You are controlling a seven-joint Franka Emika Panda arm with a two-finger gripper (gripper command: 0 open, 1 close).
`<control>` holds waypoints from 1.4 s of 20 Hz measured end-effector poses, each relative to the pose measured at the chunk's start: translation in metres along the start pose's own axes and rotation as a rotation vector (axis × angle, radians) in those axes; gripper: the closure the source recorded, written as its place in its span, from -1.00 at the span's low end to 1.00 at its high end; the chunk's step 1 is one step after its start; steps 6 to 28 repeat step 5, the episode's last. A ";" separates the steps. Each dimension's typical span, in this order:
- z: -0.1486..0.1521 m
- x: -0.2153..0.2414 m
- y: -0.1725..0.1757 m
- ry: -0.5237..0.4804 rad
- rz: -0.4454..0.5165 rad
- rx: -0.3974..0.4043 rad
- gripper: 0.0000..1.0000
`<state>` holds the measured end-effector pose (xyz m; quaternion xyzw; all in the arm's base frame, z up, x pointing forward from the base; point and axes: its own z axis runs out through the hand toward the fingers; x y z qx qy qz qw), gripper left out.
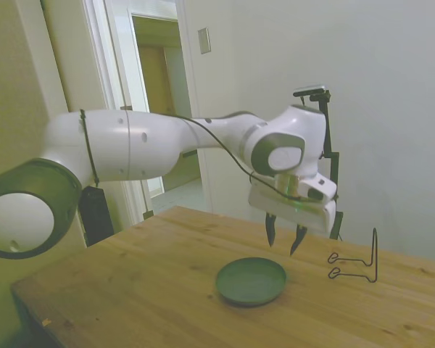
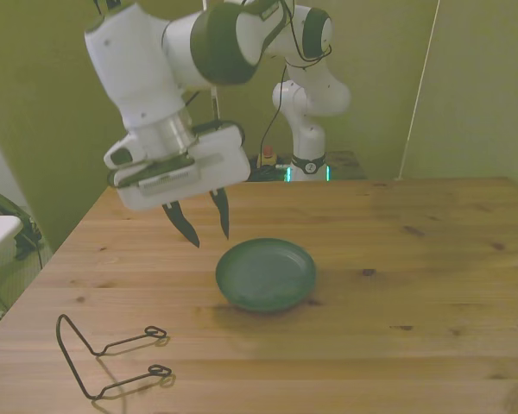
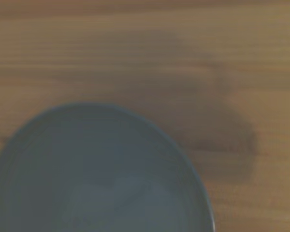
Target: Unload the plate
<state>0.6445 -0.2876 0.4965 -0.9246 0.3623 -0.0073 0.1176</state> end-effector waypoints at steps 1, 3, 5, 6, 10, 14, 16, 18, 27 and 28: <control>-0.015 -0.005 -0.011 0.021 -0.011 0.010 -1.00; -0.032 -0.014 -0.033 0.041 -0.028 0.024 -1.00; -0.035 -0.023 -0.054 0.044 -0.046 0.032 -1.00; -0.035 -0.023 -0.054 0.044 -0.046 0.032 -1.00; -0.035 -0.023 -0.054 0.044 -0.046 0.032 -1.00; -0.035 -0.023 -0.054 0.044 -0.046 0.032 -1.00; -0.035 -0.023 -0.054 0.044 -0.046 0.032 -1.00; -0.035 -0.023 -0.054 0.044 -0.046 0.032 -1.00; -0.035 -0.023 -0.054 0.044 -0.046 0.032 -1.00; -0.035 -0.023 -0.054 0.044 -0.046 0.032 -1.00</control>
